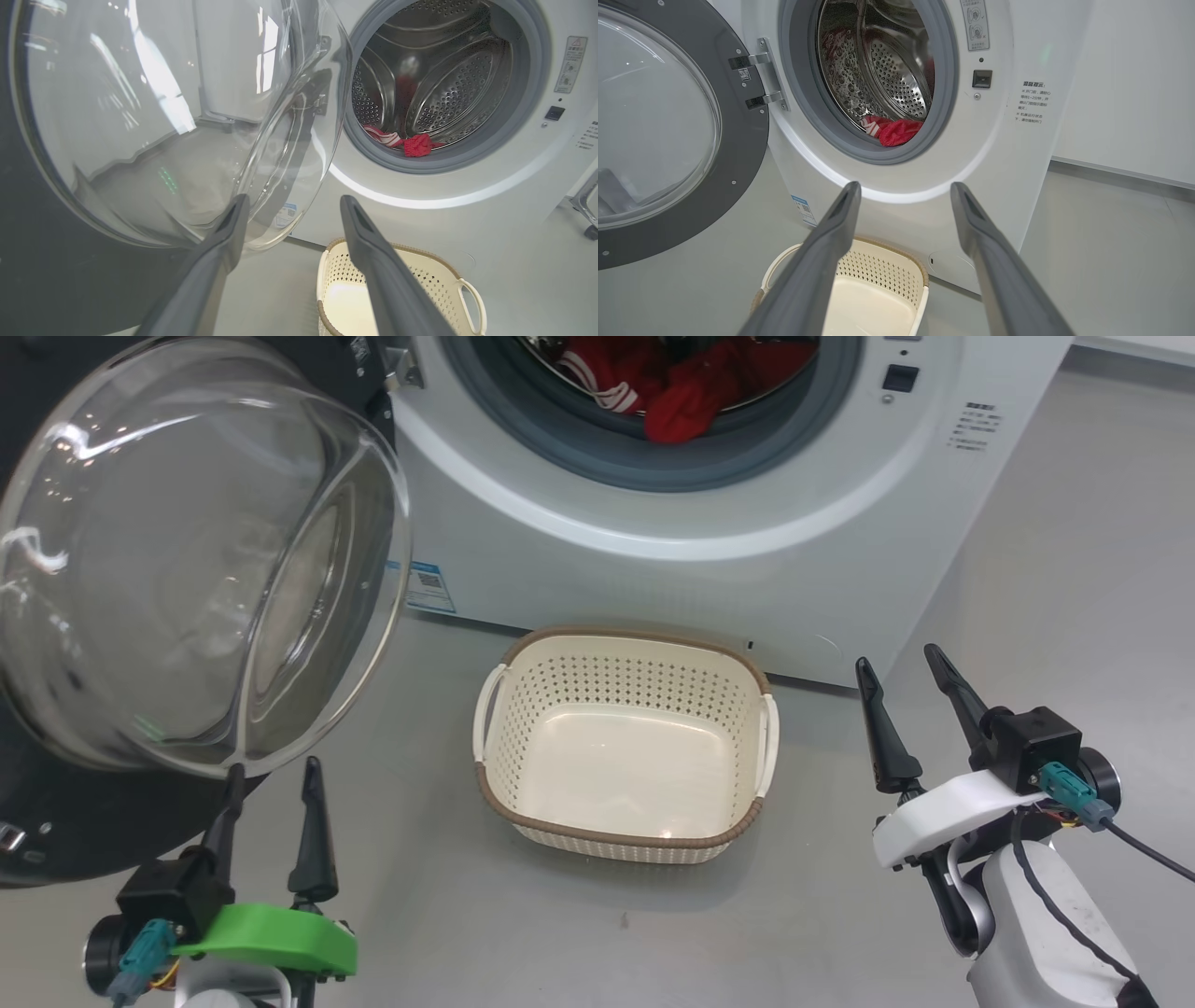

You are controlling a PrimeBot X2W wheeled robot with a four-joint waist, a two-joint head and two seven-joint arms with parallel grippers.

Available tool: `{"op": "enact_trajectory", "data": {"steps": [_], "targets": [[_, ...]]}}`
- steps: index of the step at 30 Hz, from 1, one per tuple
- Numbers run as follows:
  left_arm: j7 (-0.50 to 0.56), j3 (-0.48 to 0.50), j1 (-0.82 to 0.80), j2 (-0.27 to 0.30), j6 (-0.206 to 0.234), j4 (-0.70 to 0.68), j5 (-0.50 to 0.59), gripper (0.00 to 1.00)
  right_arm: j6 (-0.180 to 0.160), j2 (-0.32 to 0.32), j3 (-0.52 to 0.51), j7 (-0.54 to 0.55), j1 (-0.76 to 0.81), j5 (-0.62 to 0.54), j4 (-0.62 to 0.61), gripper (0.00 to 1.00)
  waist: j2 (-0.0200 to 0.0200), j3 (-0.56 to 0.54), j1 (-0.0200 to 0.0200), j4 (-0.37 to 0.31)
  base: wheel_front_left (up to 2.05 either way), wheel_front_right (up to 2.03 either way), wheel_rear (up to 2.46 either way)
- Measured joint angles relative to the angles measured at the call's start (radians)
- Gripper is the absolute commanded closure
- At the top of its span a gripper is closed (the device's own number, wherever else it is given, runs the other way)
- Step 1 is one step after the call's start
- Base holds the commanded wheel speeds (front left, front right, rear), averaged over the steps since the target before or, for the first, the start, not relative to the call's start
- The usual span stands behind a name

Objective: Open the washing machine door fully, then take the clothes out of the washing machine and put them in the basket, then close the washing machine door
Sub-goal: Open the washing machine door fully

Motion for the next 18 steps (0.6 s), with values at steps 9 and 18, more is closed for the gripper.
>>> {"op": "enact_trajectory", "data": {"steps": [9,18], "targets": [[0.000,-0.035,0.000,0.000,-0.006,-0.027,0.025,0.00,0.006,0.002,0.011,0.000,0.000,0.001,0.000,0.00,0.0000,-0.006,0.0000,-0.073,0.00,0.00,0.00],[0.020,-0.031,0.000,0.003,-0.004,-0.034,0.030,0.00,0.006,0.004,0.024,0.000,0.000,0.004,0.000,0.00,0.0000,-0.008,0.0000,-0.162,0.00,0.00,0.00]]}}
